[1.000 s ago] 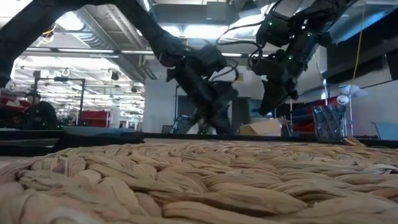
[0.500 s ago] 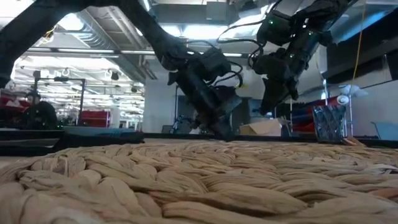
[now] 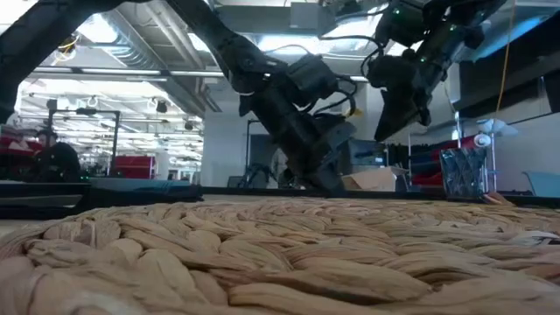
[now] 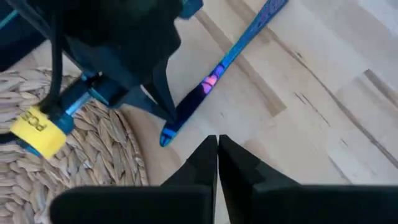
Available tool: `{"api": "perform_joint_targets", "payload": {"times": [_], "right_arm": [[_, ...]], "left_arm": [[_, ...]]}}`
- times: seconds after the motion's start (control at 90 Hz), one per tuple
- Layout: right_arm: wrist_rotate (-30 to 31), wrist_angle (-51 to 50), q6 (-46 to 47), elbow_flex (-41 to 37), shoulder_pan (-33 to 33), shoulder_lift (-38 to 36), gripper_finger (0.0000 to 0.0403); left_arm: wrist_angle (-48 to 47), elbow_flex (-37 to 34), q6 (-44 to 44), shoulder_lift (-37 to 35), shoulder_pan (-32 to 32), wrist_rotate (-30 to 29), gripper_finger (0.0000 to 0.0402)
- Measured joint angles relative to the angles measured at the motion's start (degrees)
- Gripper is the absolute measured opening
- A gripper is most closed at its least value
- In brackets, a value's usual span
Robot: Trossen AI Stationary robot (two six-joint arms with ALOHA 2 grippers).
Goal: Set table place
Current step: Put the blue table knife on top of the brown placemat
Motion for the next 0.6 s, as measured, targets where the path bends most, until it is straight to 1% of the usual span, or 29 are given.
{"api": "perform_joint_targets", "payload": {"times": [0.122, 0.278, 0.456, 0.6], "right_arm": [[0.0, -0.08, 0.37, 0.0, 0.0, -0.37, 0.0], [0.0, -0.44, 1.47, 0.0, 0.0, -0.37, 0.0], [-0.02, -0.27, 3.05, -0.16, 0.0, -0.35, 0.0], [-0.02, 1.21, 4.91, -2.11, 0.0, -0.32, 0.0]], "left_arm": [[-0.43, 0.37, -1.66, -2.6, 1.69, -0.23, 0.0], [-1.45, 0.61, -0.27, -5.84, 3.06, -0.95, 0.0], [-1.51, 0.57, -0.06, -4.73, 2.95, -0.7, 0.0], [-2.07, 0.48, -0.33, -2.62, 1.98, -0.32, 0.0]]}}
